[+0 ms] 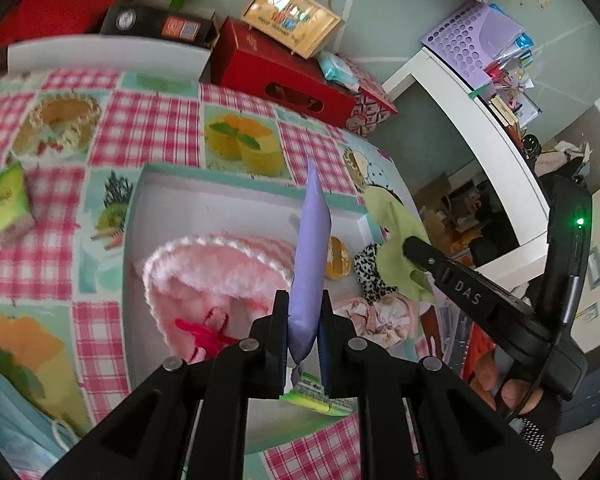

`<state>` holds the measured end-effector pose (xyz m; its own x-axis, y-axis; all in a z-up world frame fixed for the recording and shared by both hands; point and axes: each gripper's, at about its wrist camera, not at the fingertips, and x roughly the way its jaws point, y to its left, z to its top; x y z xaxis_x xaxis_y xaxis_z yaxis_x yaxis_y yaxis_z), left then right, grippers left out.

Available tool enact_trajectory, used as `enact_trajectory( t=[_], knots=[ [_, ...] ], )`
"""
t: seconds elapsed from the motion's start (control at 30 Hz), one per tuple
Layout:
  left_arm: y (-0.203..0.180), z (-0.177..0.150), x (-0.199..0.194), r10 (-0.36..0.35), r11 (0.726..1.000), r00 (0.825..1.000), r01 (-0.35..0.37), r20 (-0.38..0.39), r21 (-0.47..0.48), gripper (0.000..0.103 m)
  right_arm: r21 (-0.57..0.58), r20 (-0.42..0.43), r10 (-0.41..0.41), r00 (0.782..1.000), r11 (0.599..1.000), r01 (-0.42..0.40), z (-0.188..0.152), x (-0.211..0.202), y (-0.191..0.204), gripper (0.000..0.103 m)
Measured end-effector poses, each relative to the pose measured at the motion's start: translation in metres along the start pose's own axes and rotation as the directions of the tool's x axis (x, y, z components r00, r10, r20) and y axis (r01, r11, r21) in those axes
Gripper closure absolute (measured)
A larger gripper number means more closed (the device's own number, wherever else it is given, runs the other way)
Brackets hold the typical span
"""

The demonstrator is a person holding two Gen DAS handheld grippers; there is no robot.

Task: Organize soft objects
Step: 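Carry the purple packet with the left gripper while the right carries the cloth over the tray, then open the left gripper over the tray while the right gripper releases the green cloth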

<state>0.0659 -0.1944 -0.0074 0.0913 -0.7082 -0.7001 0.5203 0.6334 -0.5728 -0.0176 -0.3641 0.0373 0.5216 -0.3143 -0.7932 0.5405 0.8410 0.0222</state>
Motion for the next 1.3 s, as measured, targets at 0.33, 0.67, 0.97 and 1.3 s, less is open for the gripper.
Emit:
enact_trajectory(
  t=[0.33, 0.67, 0.97, 1.3],
  knots=[
    [0.025, -0.009, 0.019, 0.001, 0.994, 0.997, -0.01, -0.081, -0.108, 0.091, -0.075, -0.09, -0.004, 0.996, 0.997, -0.002, -0.011, 0.029, 0.02, 0.097],
    [0.042, -0.014, 0.027, 0.064, 0.983, 0.99, -0.084, -0.125, -0.165, 0.084, -0.114, -0.152, 0.006, 0.988, 0.993, -0.024, -0.019, 0.044, 0.033, 0.095],
    [0.033, -0.013, 0.025, 0.108, 0.985, 0.985, -0.124, -0.134, -0.117, 0.07, -0.14, -0.22, 0.005, 0.975, 0.99, -0.036, -0.026, 0.056, 0.041, 0.094],
    [0.011, -0.008, 0.001, 0.159, 0.987, 0.984, -0.16, -0.076, -0.007, 0.06, -0.125, -0.165, 0.037, 0.986, 0.99, -0.058, -0.018, 0.033, 0.044, 0.089]
  ],
)
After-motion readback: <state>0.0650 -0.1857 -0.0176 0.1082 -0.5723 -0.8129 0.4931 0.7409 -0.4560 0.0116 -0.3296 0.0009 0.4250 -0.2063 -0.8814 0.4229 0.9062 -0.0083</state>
